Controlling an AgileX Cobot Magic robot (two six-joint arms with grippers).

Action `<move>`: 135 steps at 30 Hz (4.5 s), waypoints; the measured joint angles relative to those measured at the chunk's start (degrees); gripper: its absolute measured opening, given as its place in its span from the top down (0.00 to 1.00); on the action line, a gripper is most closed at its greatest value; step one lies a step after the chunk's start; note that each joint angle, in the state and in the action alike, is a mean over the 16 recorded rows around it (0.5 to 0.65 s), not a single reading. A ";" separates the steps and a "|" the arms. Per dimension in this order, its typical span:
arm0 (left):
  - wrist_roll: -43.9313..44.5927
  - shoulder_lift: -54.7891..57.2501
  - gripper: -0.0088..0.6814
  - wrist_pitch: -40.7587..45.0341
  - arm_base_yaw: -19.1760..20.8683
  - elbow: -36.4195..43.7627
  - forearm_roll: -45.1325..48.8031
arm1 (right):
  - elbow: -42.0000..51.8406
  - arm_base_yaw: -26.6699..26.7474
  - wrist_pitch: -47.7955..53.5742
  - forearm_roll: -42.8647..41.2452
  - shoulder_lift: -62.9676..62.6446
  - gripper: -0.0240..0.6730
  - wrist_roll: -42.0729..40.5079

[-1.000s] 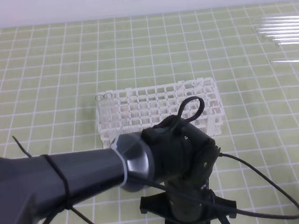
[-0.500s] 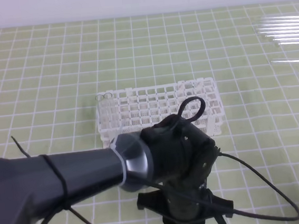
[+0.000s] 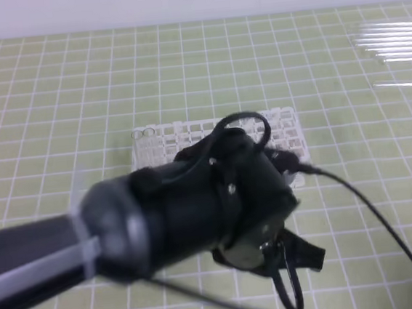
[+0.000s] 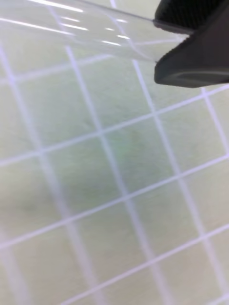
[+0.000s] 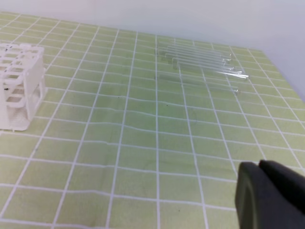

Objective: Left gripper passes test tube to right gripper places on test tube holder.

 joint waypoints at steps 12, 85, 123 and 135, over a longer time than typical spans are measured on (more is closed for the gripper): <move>-7.77 -14.34 0.87 -19.20 -7.59 17.83 21.31 | 0.00 0.00 0.00 0.00 0.00 0.99 0.00; -39.98 -28.58 0.86 -43.77 -8.92 48.46 65.87 | 0.00 0.00 -18.25 72.21 0.00 0.99 -0.74; -66.93 -27.66 0.88 -40.63 -8.90 43.97 89.21 | -12.15 3.15 23.38 95.51 21.88 0.89 -72.75; -68.33 -27.52 0.85 -36.38 -8.93 43.85 88.05 | -21.50 3.87 34.11 95.43 41.52 0.58 -81.35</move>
